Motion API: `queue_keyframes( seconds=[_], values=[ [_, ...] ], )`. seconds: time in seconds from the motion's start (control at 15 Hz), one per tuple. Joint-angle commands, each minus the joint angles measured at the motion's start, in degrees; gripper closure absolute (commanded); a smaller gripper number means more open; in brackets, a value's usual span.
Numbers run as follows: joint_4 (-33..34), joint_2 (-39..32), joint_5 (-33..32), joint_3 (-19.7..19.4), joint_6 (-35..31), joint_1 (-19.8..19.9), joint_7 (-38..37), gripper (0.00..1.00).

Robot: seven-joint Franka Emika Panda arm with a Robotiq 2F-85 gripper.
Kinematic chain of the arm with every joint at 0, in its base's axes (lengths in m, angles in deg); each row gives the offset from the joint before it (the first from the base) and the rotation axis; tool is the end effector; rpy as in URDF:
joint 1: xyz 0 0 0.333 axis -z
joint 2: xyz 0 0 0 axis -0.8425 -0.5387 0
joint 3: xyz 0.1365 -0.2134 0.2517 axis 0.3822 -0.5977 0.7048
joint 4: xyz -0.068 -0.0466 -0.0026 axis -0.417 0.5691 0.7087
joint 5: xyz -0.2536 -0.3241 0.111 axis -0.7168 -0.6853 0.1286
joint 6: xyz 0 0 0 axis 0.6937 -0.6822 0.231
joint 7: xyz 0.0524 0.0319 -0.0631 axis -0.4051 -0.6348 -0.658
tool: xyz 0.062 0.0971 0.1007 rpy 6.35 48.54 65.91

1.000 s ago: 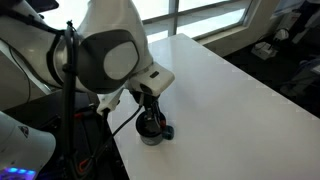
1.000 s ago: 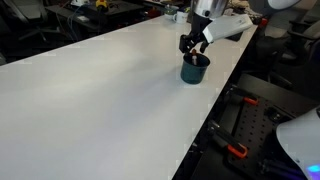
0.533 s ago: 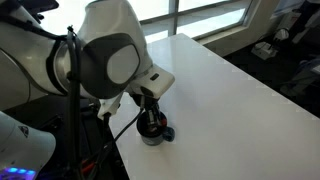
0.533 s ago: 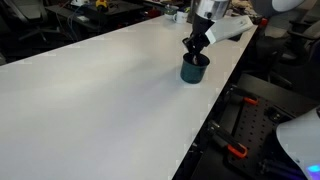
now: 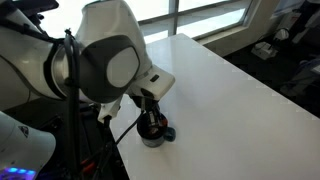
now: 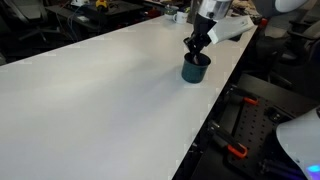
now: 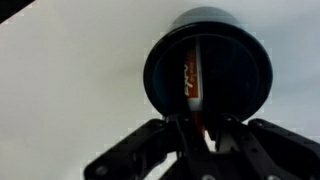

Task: Remove the marker from the cup

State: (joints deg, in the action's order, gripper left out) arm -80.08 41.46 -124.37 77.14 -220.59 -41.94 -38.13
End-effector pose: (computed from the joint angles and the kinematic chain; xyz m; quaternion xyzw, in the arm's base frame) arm 0.3841 -0.1253 0.1686 0.9673 -0.2005 0.1082 0.1116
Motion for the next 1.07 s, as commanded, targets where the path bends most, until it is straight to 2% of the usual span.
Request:
queue_keyframes(
  seconds=[0.0,0.4,0.6,0.73,0.93,1.0],
  values=[
    [0.93,0.16,3.37,1.49,1.06,-1.01,1.37,0.95],
    [4.58,-0.30,10.93,5.24,7.05,-3.05,4.01,0.95],
    [5.95,2.09,10.03,6.34,7.90,-3.85,3.42,0.95],
    [6.16,4.64,11.82,7.39,8.12,-4.47,5.38,0.95],
    [5.51,8.69,21.60,9.86,9.29,-6.04,14.05,0.95],
    [5.54,10.00,26.77,9.06,10.51,-8.55,18.56,0.95]
  ],
)
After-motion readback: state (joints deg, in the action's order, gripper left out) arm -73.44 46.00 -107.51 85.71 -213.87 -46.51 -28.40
